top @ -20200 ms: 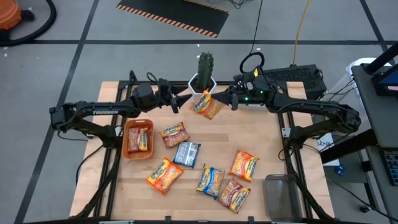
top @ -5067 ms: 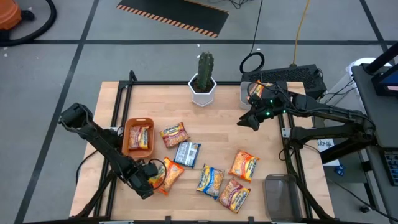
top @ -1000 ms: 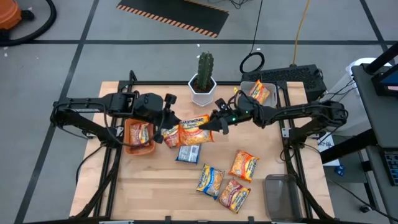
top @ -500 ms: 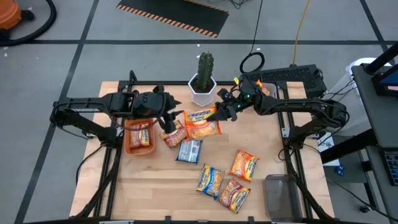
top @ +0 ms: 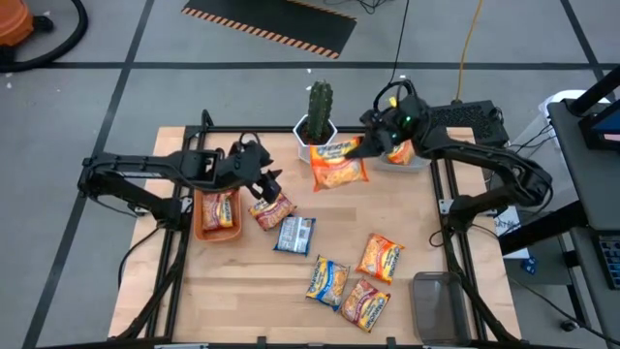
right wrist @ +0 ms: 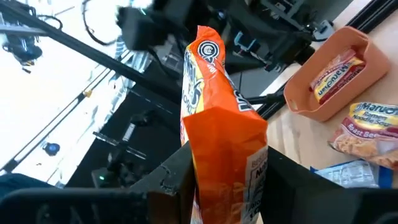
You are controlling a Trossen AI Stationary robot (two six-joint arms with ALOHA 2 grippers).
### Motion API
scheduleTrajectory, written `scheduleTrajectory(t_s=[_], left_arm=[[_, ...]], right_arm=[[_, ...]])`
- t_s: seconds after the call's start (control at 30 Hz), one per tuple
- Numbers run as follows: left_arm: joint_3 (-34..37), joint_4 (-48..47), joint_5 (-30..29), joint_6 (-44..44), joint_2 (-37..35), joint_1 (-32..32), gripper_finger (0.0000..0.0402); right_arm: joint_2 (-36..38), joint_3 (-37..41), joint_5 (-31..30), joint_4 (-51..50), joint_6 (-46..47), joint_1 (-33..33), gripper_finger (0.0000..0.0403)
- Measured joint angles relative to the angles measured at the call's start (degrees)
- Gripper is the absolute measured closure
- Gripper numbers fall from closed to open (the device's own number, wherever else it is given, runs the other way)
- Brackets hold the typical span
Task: Sort Maruchan noodles
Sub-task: Put the left orange noodle pack into the gray bin
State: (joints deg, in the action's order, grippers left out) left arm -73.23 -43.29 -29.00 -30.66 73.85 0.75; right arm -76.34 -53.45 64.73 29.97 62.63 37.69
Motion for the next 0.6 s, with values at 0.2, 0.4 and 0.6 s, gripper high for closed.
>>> scheduleTrajectory(t_s=[0.2,0.4,0.6], left_arm=[[6.93,10.35,5.48,-5.75,0.01,0.1,0.0211],[8.81,13.36,7.96,-8.06,0.01,1.28,0.0211],[9.65,13.01,8.45,-4.35,0.01,1.55,0.0211]], right_arm=[[2.58,0.0,1.58,-2.95,0.19,5.75,0.0287],[5.53,0.0,1.54,-5.43,1.23,12.19,0.0287],[9.68,0.0,0.6,-6.56,3.66,18.33,0.0287]])
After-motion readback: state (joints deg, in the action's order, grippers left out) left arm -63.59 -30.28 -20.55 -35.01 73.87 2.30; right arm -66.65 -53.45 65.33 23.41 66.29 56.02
